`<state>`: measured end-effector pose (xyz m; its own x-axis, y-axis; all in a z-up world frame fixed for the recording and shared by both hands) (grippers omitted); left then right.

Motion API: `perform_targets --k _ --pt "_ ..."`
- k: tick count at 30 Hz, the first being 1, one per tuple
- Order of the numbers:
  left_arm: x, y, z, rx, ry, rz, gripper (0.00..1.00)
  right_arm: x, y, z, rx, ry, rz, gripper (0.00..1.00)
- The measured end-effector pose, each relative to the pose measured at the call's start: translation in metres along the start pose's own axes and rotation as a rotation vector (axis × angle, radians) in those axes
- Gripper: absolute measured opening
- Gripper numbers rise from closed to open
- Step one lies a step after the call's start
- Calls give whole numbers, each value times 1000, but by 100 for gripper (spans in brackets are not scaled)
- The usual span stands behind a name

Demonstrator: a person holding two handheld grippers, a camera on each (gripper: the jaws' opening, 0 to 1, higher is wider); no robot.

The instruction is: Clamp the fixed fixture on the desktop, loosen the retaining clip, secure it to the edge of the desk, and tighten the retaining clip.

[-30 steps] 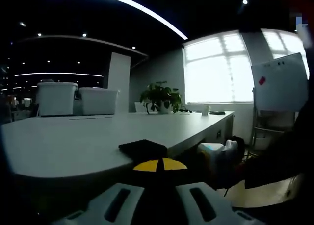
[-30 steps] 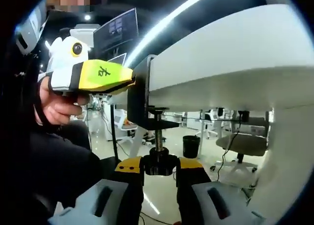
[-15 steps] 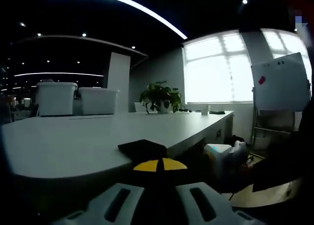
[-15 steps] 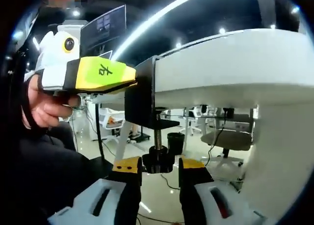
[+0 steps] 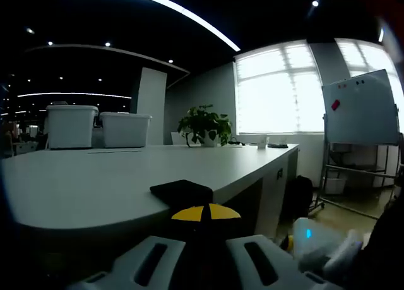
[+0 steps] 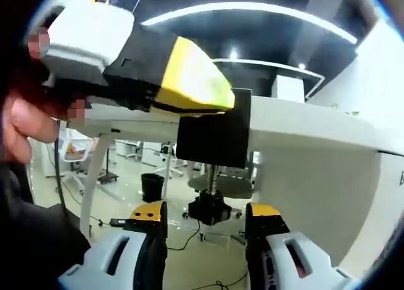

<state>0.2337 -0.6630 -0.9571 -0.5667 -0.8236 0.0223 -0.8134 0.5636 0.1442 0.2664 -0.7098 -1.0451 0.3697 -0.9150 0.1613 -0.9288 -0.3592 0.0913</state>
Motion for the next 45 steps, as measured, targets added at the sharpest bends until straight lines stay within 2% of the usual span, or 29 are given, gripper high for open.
perform_targets --k 1,3,6,11,15,20,25,27,29,35,40,45 --pt "0 0 0 1 -1 2 1 -1 -2 0 -12 1 23 48" --pt "0 0 1 4 1 6 1 -3 -7 -5 7 -24 66 48" --pt "-1 1 1 7 2 10 1 -1 -10 -1 -35 -107 115 47" --pt "-1 1 1 9 0 11 1 3 -12 2 -43 -115 145 50" --pt "-1 1 1 11 1 10 1 4 -10 -4 -20 -87 170 50" --pt "-1 1 0 10 4 10 1 3 -8 -6 -22 -71 180 42" --pt "-3 1 1 9 8 9 1 3 -8 -6 -28 -62 176 41" --pt "-3 1 1 9 6 7 1 3 -8 -4 -41 -64 176 30" --pt "-3 1 1 10 6 8 1 1 -8 -4 -41 -56 168 26" --pt "-3 1 0 10 5 7 1 2 -7 -5 -38 -36 126 26" --pt "-2 1 0 9 5 5 1 5 -7 -6 -42 -3 46 25" --pt "-1 0 0 7 5 2 1 9 -6 -5 -16 -13 -84 25"
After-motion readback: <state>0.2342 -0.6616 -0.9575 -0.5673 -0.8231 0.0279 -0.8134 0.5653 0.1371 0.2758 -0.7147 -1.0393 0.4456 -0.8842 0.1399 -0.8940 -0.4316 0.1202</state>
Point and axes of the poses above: the point that each gripper's makers call its tool centre point, and the gripper's own axes: y roughly backward along the fingers, x roughly to its right, z roughly out of its underside, the point moved 7 cm from there along y, roughly backward along the fingers, and after that the axes turned 9 degrees about -x, right-handed, at the moved point
